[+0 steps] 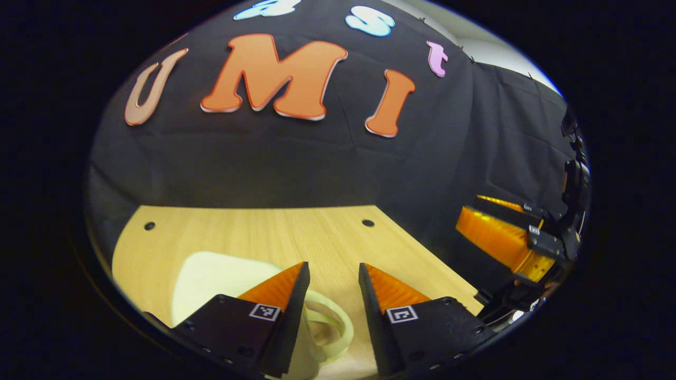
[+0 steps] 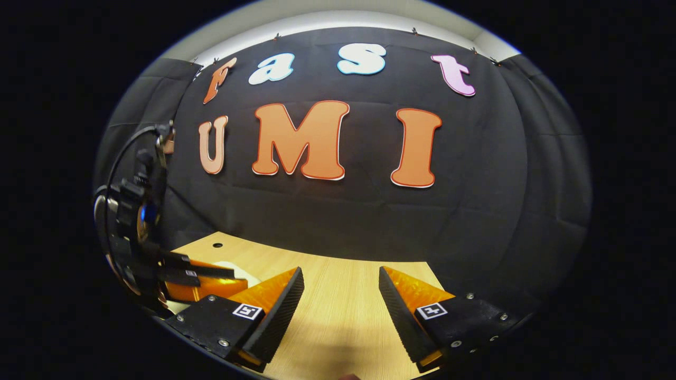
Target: First open the suitcase, pack the skin care products into it, and then close the suitcase.
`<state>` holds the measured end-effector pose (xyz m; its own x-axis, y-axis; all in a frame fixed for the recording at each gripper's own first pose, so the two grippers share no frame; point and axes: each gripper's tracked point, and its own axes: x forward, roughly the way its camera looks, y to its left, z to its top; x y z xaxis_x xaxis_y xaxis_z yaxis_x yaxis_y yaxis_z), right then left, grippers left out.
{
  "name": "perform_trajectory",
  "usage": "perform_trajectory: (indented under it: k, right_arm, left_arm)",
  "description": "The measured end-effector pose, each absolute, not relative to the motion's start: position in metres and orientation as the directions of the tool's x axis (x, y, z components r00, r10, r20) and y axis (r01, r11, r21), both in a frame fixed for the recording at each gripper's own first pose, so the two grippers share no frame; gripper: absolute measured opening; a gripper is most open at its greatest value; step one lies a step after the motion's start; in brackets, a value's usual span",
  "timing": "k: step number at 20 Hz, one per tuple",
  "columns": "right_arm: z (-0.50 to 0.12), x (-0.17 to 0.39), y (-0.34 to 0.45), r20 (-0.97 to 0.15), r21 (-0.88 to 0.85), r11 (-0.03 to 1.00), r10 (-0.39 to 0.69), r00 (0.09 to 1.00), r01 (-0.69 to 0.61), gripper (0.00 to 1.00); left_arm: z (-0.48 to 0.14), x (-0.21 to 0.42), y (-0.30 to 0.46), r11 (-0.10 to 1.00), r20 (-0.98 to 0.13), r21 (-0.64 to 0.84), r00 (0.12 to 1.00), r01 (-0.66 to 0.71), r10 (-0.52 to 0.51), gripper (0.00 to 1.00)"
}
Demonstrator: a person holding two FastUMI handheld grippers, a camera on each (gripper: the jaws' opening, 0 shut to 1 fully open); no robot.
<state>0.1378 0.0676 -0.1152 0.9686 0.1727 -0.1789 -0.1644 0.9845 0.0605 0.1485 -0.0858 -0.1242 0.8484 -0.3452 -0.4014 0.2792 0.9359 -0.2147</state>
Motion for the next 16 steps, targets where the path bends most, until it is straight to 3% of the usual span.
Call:
perform_trajectory:
  k: [2,3,5,8,16]
  right_arm:
    - [-0.103,0.140,0.073,-0.143,0.044,0.985,0.169,0.975,-0.164,0.91]
    - [-0.096,0.141,0.077,-0.124,0.043,0.985,0.171,0.977,-0.167,0.91]
    - [-0.080,0.140,0.085,-0.084,0.045,0.983,0.179,0.980,-0.176,0.90]
    - [-0.052,0.135,0.094,0.000,0.007,0.980,0.196,0.981,-0.196,0.91]
    - [0.008,0.097,0.123,0.161,-0.062,0.942,0.336,0.928,-0.330,0.90]
  left_arm:
    - [-0.098,0.155,-0.075,0.951,-0.345,-0.173,0.889,0.255,-0.301,0.83]
    - [-0.092,0.155,-0.068,0.962,-0.323,-0.139,0.907,0.237,-0.270,0.86]
    - [-0.076,0.152,-0.052,0.978,-0.276,-0.078,0.938,0.196,-0.210,0.87]
    - [-0.058,0.138,-0.034,0.991,-0.218,-0.026,0.967,0.132,-0.134,0.98]
    - [0.007,0.113,-0.020,1.000,-0.035,0.010,0.999,-0.020,0.020,0.98]
